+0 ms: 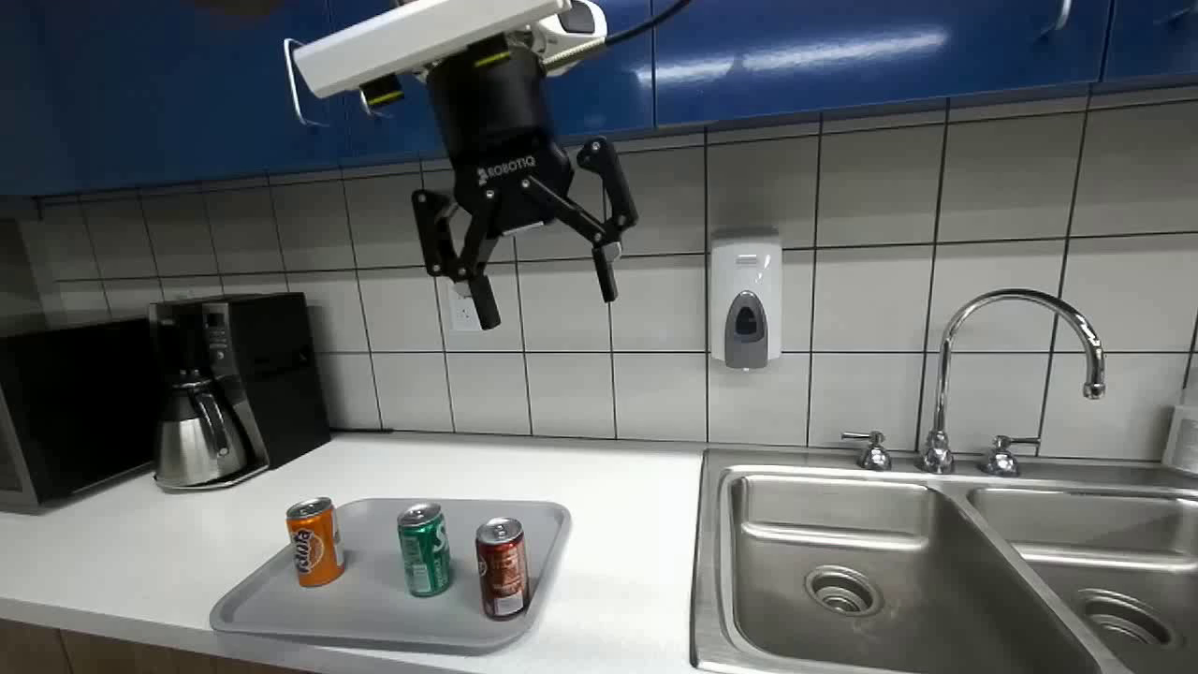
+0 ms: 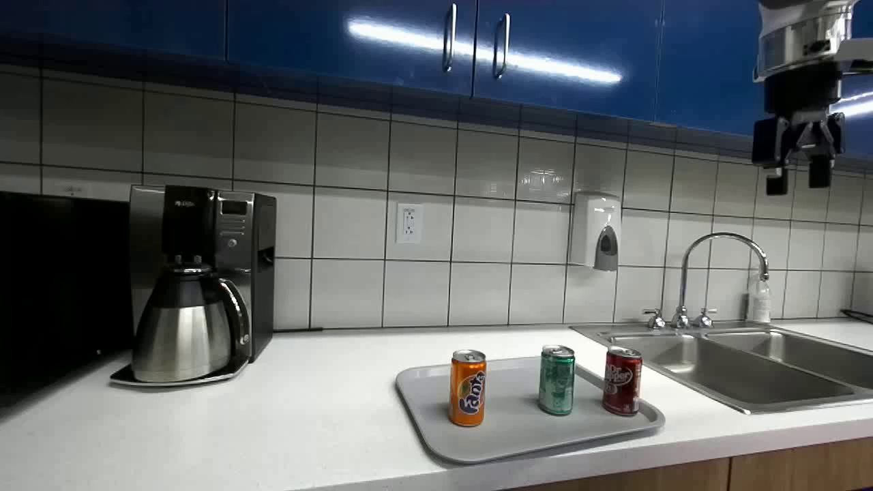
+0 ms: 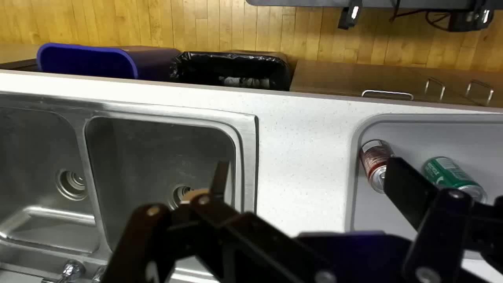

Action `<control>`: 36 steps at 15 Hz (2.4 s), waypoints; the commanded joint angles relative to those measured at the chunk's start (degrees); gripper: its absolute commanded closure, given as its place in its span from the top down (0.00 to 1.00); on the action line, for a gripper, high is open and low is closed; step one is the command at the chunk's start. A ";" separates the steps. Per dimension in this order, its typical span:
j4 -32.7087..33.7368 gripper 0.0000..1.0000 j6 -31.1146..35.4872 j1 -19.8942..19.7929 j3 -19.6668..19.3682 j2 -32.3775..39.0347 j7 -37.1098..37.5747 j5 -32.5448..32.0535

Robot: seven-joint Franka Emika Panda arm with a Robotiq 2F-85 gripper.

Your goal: Remove the cans from the grey tray.

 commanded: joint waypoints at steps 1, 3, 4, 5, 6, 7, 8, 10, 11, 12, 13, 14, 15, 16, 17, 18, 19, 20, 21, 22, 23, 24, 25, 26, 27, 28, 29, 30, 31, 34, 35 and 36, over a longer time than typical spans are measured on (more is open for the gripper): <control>0.19 1.00 -0.32 0.78 -0.49 -0.03 0.41 -0.38; -0.43 1.00 1.13 0.95 -0.89 -0.27 1.06 0.26; -0.96 1.00 2.12 1.12 -1.27 -0.36 1.33 0.67; -1.28 1.00 2.80 1.23 -1.54 -0.31 1.34 0.86; -1.81 1.00 3.92 1.35 -1.88 -0.40 1.35 1.23; -2.27 1.00 4.74 1.41 -2.15 -0.46 1.24 1.60; -2.98 1.00 5.90 1.40 -2.45 -0.56 1.42 2.02; -4.30 1.00 7.97 1.37 -2.73 -0.72 1.45 2.78; -4.94 1.00 8.89 1.34 -2.77 -0.71 1.34 3.09; -5.60 1.00 9.64 1.30 -2.77 -0.72 1.29 3.34; -6.40 1.00 10.50 1.25 -2.74 -0.73 1.28 3.47; -7.14 1.00 11.39 1.22 -2.72 -0.67 1.22 3.61; -7.80 1.00 11.82 1.40 -2.73 -0.52 0.78 3.87; -8.41 1.00 12.39 1.37 -2.58 -0.46 0.86 4.01; -9.22 1.00 13.23 1.35 -2.35 -0.42 1.01 3.93; -9.86 1.00 13.66 1.48 -2.14 -0.22 0.88 3.85; -10.41 1.00 14.09 1.63 -2.02 0.02 0.77 3.85; -11.17 1.00 14.79 1.71 -1.78 0.25 0.93 3.75; -11.93 1.00 15.61 1.81 -1.52 0.45 1.12 3.62; -12.54 1.00 16.16 2.02 -1.33 0.76 1.10 3.60; -13.08 1.00 16.67 2.28 -1.16 1.14 1.00 3.64; -13.72 1.00 17.53 2.46 -0.86 1.57 1.26 3.65; -14.30 1.00 18.25 2.72 -0.62 1.99 1.35 3.70; -14.85 1.00 19.10 2.87 -0.29 2.49 1.64 3.61; -15.46 1.00 20.15 3.04 -0.03 3.09 1.80 3.55; -16.03 1.00 21.23 3.12 0.31 3.86 2.11 3.48; -16.56 1.00 22.28 3.21 0.61 4.59 2.39 3.49; -17.14 1.00 23.60 3.20 0.99 5.45 2.85 3.44; -17.64 1.00 24.80 3.17 1.41 6.26 3.31 3.39; -17.44 1.00 29.12 3.35 2.88 10.30 5.37 3.78; -17.85 1.00 30.44 3.34 3.39 11.35 6.21 3.90; -17.87 1.00 31.36 3.36 3.88 12.55 6.95 4.04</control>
